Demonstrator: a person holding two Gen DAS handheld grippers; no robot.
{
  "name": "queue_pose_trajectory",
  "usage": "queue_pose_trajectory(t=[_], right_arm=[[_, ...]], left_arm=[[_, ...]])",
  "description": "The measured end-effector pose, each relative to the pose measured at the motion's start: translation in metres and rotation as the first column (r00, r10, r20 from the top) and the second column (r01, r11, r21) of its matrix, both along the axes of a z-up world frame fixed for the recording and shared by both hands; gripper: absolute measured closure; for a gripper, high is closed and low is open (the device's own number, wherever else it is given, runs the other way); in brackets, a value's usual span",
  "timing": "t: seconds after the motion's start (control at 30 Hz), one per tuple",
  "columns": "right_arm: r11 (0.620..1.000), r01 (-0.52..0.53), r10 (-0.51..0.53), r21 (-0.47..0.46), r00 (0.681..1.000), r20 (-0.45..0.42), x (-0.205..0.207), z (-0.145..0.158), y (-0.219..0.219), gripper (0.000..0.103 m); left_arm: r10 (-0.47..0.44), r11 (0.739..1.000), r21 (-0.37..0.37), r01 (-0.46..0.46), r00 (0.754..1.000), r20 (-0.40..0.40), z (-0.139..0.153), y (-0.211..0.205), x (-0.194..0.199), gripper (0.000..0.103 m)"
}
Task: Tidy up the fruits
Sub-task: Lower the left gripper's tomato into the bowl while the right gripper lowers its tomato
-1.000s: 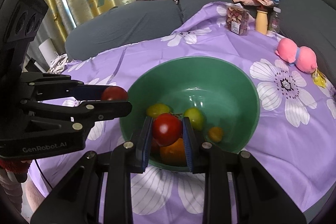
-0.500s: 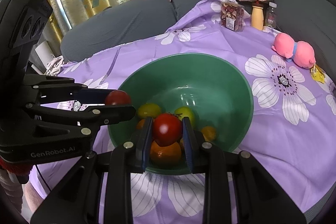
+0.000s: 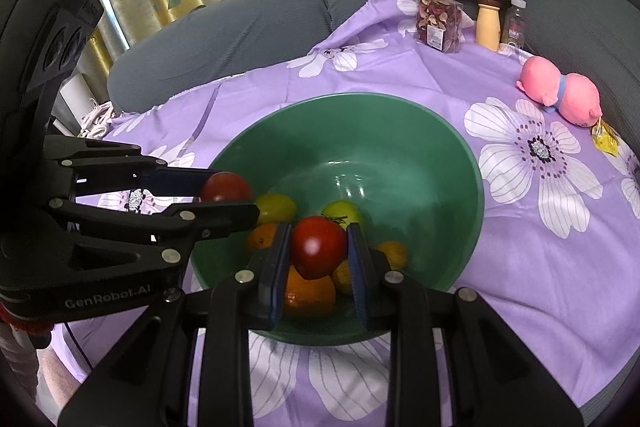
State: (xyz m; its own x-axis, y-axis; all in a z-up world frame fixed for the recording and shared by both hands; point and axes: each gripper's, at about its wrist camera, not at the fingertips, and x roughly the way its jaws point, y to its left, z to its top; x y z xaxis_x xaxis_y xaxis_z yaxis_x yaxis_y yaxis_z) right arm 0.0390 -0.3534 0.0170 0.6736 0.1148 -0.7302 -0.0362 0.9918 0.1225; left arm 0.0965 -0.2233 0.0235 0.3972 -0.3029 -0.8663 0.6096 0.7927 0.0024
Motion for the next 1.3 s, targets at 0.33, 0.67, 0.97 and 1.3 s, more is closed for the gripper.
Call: queue_pose_trajectory(t=[0.33, 0.67, 0.97, 1.3], right_arm=[[1.0, 0.012, -0.013, -0.028, 1.0, -0.021, 0.008, -0.004, -0.002, 0.075], [0.999, 0.024, -0.027, -0.049, 0.998, -0.048, 0.014, -0.01, -0.004, 0.075], [0.998, 0.028, -0.031, -0.064, 0.998, -0.061, 0.016, -0.012, -0.004, 0.075], [0.997, 0.027, -0.032, -0.071, 0.997, -0.069, 0.018, -0.012, -0.003, 0.075]], left_arm=[[-0.008, 0.999, 0.033, 0.008, 1.0, -0.01, -0.007, -0.005, 0.005, 0.071], [-0.016, 0.998, 0.052, 0.017, 1.0, -0.022, -0.012, -0.007, 0.011, 0.071], [-0.015, 0.998, 0.06, 0.017, 0.999, -0.036, -0.013, -0.009, 0.015, 0.071], [-0.013, 0.998, 0.062, 0.016, 0.999, -0.039, -0.015, -0.008, 0.016, 0.071]])
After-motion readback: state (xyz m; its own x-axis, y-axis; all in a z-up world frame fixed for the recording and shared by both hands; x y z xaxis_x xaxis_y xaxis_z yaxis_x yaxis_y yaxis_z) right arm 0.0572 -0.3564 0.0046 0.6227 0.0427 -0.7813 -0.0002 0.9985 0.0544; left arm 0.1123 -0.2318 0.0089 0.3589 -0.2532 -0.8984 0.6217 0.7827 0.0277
